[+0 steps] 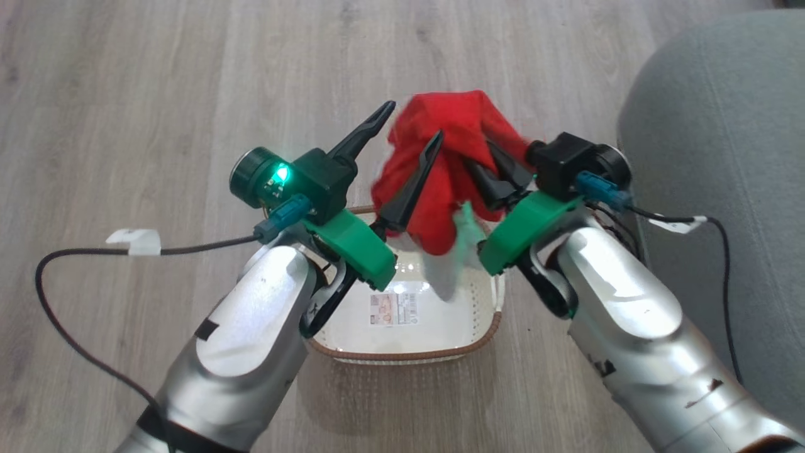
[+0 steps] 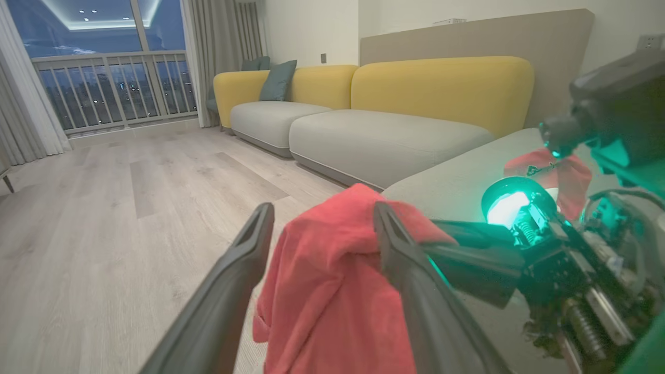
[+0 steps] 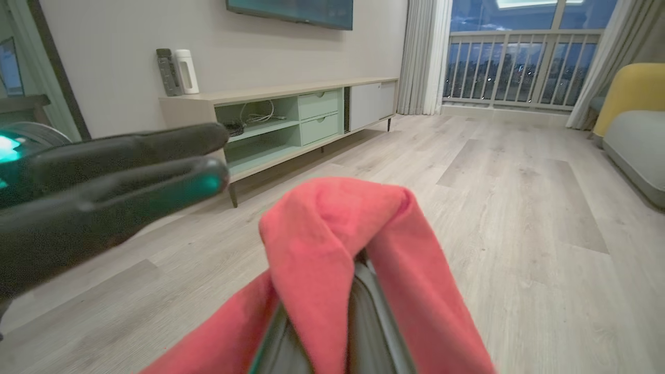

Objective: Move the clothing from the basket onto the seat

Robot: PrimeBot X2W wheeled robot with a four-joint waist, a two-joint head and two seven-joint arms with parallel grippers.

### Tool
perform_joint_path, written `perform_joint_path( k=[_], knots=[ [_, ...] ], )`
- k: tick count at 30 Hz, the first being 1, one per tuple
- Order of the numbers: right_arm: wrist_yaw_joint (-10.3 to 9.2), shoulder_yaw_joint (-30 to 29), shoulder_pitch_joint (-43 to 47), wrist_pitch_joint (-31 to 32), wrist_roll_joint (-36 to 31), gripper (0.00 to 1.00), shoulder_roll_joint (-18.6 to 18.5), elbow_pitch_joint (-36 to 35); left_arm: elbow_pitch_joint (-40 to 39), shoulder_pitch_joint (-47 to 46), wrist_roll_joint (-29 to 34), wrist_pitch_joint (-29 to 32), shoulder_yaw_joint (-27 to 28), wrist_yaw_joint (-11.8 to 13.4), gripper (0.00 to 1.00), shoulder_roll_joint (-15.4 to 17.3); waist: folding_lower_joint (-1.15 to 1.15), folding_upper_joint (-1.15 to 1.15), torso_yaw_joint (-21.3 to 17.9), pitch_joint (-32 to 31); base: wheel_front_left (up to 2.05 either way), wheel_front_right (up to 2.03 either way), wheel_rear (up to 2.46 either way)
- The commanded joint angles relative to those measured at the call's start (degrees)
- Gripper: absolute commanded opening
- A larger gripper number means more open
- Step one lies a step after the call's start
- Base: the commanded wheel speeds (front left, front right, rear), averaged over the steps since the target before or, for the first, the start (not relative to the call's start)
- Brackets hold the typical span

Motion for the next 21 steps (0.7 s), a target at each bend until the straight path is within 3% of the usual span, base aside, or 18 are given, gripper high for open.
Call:
perform_joint_path(
  k=[1,11,21],
  knots=[
    [-0.02,-0.78,-0.12,-0.38,-0.54,0.00,1.07,-2.62,-1.31,-1.35,0.06,-0.65,1.63,-0.16,1.00,1.23,0.00,0.00,-0.94,0.10,0.00,0.00,0.00],
    [-0.02,-9.61,3.68,-0.38,-4.99,0.00,1.07,-8.61,-0.81,0.46,-0.87,-0.70,0.54,-1.32,1.00,3.39,0.00,0.00,-10.07,0.04,0.00,0.00,0.00],
    [-0.02,-13.65,5.88,-0.38,-6.70,0.00,1.02,-13.07,-1.52,1.60,-1.67,-0.70,-0.71,-1.68,1.00,4.75,0.00,0.00,-20.71,0.00,0.00,0.00,0.00]
  ],
)
